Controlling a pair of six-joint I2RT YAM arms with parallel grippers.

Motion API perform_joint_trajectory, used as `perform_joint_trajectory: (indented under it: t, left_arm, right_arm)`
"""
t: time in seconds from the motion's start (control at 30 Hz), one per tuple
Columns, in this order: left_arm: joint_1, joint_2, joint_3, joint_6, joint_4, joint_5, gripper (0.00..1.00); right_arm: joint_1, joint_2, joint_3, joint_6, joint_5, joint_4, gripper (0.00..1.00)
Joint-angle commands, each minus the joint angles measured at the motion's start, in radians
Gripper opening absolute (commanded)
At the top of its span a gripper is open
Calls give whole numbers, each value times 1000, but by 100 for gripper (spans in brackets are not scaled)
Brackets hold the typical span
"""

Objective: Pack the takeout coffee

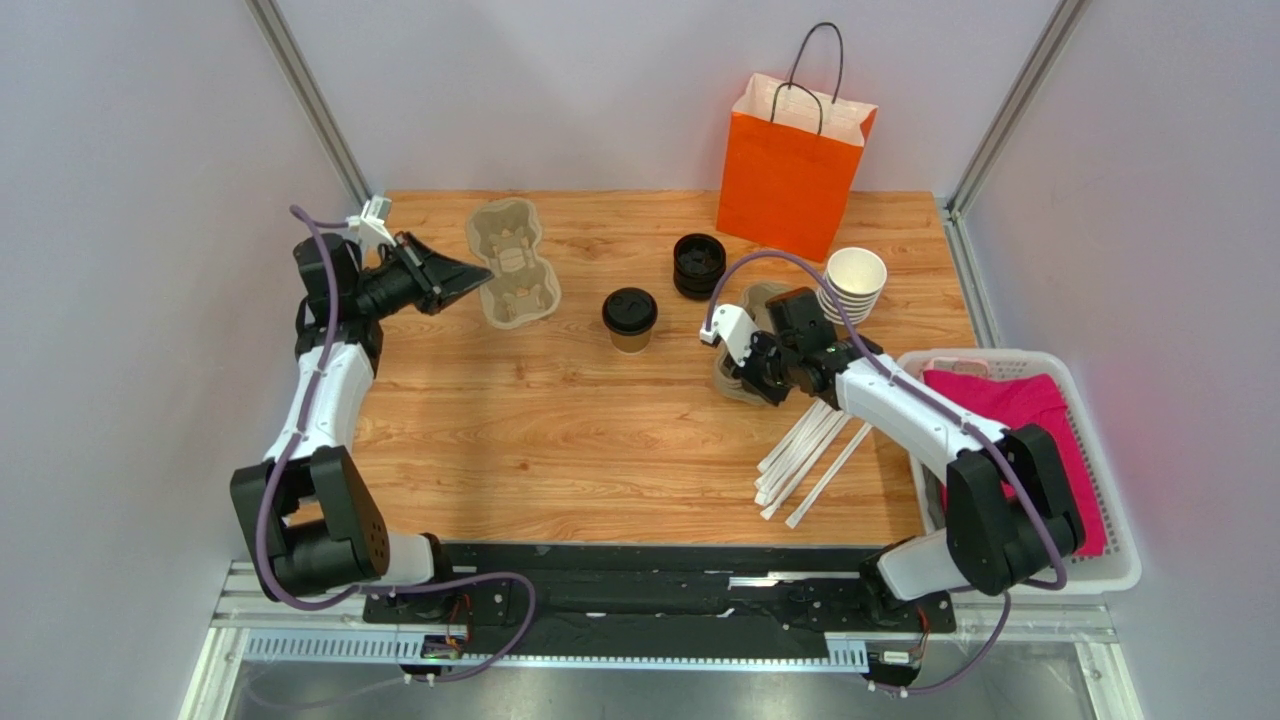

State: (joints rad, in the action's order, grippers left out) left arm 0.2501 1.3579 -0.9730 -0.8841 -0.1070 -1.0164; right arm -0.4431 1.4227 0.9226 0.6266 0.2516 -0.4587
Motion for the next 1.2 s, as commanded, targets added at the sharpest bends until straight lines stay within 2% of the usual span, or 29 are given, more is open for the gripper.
perform_joint_trajectory:
  t: [0.0,0.17,0.3,0.33,0.37,0.47,0.53,0.63,0.8,0.87,1.07,1.17]
  left_arm:
    - [18,36,-39,184,137,9,0]
    - [38,160,-134,341,257,13,0]
    - [60,269,-242,584,487,29,0]
    - [60,294,-289,702,536,29,0]
    - [63,335,-312,758,634,27,0]
    - [81,403,-375,930,775,55,0]
    - [116,431,-397,991,812,62,0]
    - [158,475,-430,1096,871,88,0]
    - [186,584,-515,1287,1036,136,0]
    - [195,616,-538,1336,1076,159,0]
    - [225,655,-530,1349,1075,186,1]
    - [232,665,-535,1343,1063,208,13]
  right_arm:
    - [23,50,28,42,0,80,0]
    - [66,134,125,90,3,81,0]
    - [69,173,159,154,-14,75,1]
    - [69,177,162,160,-15,72,2]
    - [69,180,165,163,-14,68,5]
    - [69,191,174,176,-21,61,14]
    - [69,203,194,177,-31,42,26]
    - [70,214,214,173,-43,23,38]
    - [69,209,219,165,-54,-8,52]
    - [69,191,226,154,-46,-32,56]
    - [70,133,283,84,-22,-112,68]
    - [69,99,332,42,-5,-161,70]
